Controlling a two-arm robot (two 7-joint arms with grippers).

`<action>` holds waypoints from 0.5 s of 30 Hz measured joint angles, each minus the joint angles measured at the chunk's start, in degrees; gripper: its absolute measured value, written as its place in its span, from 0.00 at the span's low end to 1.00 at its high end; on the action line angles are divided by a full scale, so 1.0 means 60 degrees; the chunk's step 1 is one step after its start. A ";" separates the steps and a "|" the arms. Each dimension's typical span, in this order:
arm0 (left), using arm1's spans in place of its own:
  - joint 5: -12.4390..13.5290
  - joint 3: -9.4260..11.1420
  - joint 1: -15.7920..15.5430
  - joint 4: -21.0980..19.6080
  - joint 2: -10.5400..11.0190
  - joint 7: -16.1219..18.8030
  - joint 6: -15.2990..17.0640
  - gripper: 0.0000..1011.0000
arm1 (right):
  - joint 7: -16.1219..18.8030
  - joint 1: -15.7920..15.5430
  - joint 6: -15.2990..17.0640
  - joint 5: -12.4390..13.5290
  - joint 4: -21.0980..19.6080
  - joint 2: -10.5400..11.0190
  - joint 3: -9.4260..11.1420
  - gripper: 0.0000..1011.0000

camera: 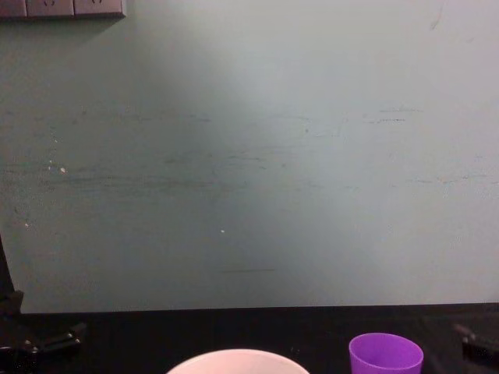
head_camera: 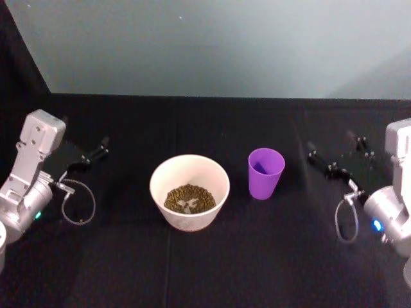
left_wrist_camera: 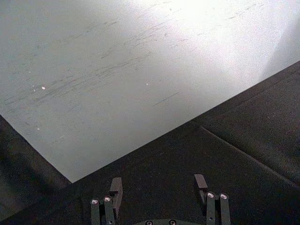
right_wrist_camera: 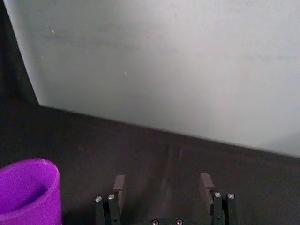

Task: Pick up the cup and pour the mung beans from the cup into the bowl.

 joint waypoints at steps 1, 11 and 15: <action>0.0000 -0.0001 0.0000 0.0000 0.0000 0.0000 0.0000 0.99 | -0.0018 0.0004 -0.0010 -0.0033 0.0097 -0.0025 -0.0003 0.99; 0.0000 0.0000 0.0000 0.0000 0.0000 0.0000 0.0000 0.99 | -0.0187 -0.0001 -0.0115 -0.0195 0.0368 -0.0195 0.0046 0.99; 0.0000 0.0000 0.0000 0.0000 0.0000 0.0000 0.0000 0.99 | -0.0181 0.0001 -0.0116 -0.0191 0.0351 -0.0185 0.0039 0.99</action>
